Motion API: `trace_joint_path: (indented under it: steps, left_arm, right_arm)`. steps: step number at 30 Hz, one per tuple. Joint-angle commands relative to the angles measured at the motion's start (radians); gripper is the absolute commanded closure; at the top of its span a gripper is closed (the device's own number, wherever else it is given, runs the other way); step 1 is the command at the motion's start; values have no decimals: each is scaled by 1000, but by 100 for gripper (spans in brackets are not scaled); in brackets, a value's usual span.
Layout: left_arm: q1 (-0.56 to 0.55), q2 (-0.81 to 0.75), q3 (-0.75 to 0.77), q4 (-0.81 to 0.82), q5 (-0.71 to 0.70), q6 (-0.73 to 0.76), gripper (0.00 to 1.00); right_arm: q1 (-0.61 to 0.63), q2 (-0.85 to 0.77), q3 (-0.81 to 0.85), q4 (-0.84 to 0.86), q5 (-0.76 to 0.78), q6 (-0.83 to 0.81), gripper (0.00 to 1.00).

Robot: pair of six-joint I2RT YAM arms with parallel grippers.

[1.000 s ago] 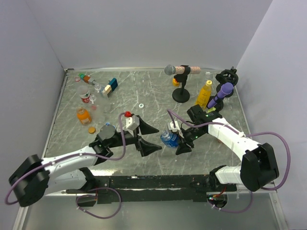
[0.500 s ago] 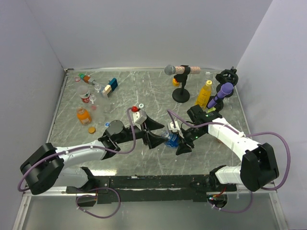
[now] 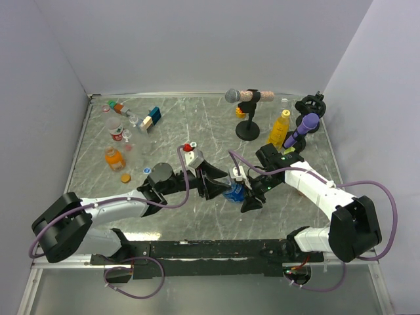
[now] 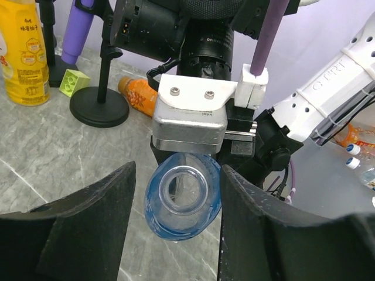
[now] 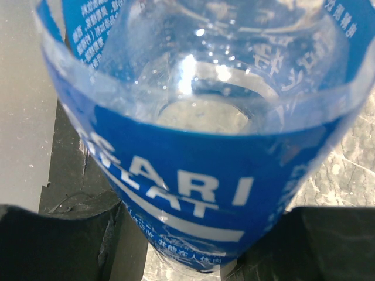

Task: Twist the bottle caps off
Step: Pass from the right arm to the left

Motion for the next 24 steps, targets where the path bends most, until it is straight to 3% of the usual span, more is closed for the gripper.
trace_joint_path:
  steps: [1, 11, 15, 23, 24]
  left_arm:
    - [-5, 11, 44, 15, 33, -12, 39]
    - [-6, 17, 54, -41, 71, 1, 38]
    - [-5, 23, 56, -32, 85, -5, 42]
    - [-5, 17, 67, -46, 96, -26, 78]
    - [-3, 14, 65, -43, 93, -29, 99]
  right_arm:
    - [-6, -13, 34, -6, -47, -29, 70]
    - [-6, -13, 35, -2, -45, -25, 70]
    - [-8, -13, 34, 0, -44, -23, 70]
    - [-6, -11, 34, 0, -44, -22, 70]
    - [-6, -11, 34, 0, -44, -22, 70]
